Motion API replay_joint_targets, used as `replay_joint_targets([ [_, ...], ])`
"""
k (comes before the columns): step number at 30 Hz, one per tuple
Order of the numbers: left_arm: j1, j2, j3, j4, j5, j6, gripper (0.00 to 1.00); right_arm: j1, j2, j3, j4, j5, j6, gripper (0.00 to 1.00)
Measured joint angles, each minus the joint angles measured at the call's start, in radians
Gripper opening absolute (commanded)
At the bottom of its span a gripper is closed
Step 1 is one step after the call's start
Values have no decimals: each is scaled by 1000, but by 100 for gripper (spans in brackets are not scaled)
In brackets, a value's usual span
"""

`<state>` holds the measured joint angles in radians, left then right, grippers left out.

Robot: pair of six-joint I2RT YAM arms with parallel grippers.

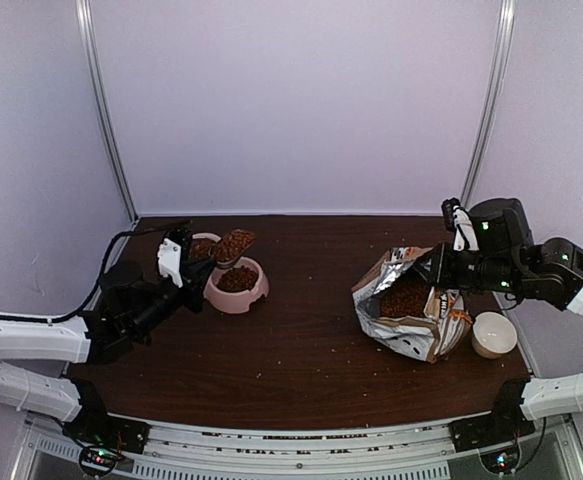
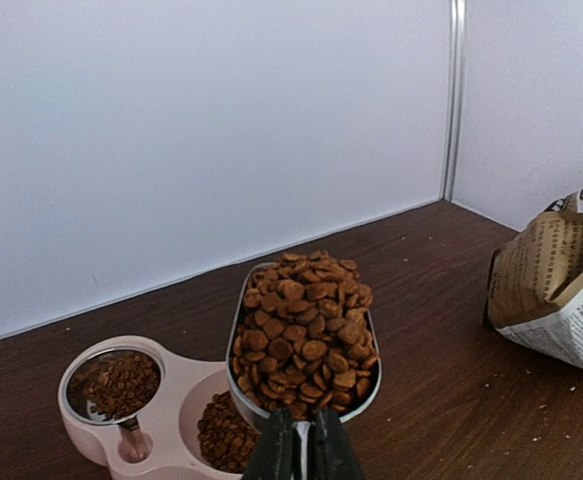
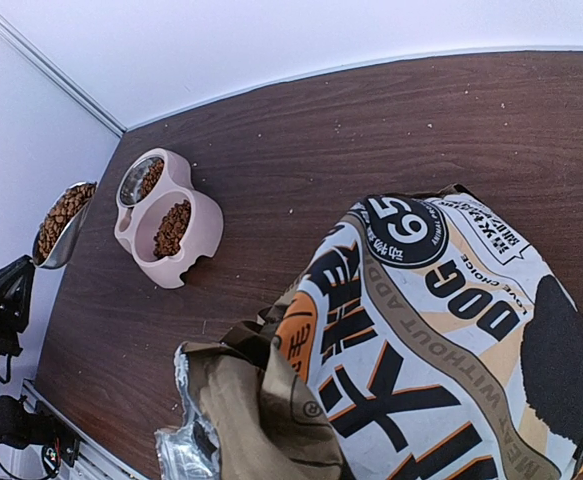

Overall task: Serve the pet food
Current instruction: Place the pet food in the pet food bowl.

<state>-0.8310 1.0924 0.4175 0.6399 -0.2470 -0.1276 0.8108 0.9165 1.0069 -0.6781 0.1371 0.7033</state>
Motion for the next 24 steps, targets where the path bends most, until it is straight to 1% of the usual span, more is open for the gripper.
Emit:
replay_joint_targets([
  [6, 119, -12, -43, -22, 10, 3, 0, 0, 6, 0, 6, -1, 0, 0],
  [12, 245, 21, -47, -25, 35, 3, 0, 0, 10, 0, 11, -1, 0, 0],
  [19, 375, 122, -43, -26, 77, 3, 0, -8, 11, 0, 15, -2, 0, 0],
  [24, 439, 206, -7, -37, 112, 2, 0, -11, 12, 0, 16, -6, 0, 0],
])
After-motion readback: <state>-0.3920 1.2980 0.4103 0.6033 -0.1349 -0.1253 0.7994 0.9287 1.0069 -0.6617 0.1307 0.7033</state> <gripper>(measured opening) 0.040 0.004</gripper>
